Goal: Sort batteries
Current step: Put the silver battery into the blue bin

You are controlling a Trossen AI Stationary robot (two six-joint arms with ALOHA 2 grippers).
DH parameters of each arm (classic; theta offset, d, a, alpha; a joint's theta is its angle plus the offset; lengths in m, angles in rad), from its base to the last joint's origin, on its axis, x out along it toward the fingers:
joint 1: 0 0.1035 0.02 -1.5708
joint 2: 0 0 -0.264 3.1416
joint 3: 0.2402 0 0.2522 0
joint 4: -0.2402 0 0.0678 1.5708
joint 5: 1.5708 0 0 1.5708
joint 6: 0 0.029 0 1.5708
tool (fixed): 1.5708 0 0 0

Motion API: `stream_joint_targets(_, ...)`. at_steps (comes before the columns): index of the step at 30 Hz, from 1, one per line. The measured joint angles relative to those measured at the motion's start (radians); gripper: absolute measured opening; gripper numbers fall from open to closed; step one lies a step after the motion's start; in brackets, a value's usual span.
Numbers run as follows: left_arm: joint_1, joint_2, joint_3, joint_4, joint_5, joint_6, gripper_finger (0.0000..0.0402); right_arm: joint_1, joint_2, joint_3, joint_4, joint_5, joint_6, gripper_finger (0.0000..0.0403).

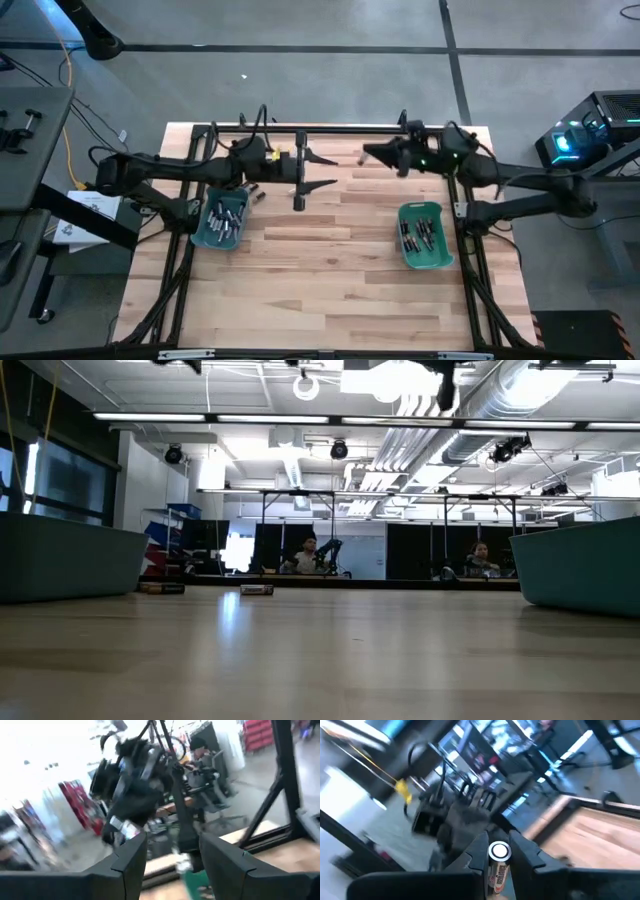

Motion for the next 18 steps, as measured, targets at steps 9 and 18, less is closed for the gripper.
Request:
stream_joint_targets(9, -0.056, 0.000, 0.117, -0.208, -0.149, 0.457, 0.0217, -0.086, 0.252, -0.001, 0.462, -0.167, 0.379, 0.0033)
stream_joint_targets(18, -0.119, 0.008, 0.121, -0.185, -0.395, 0.957, 0.0227, -0.085, 0.385, 0.003, 0.697, -0.192, 0.544, 0.0033)
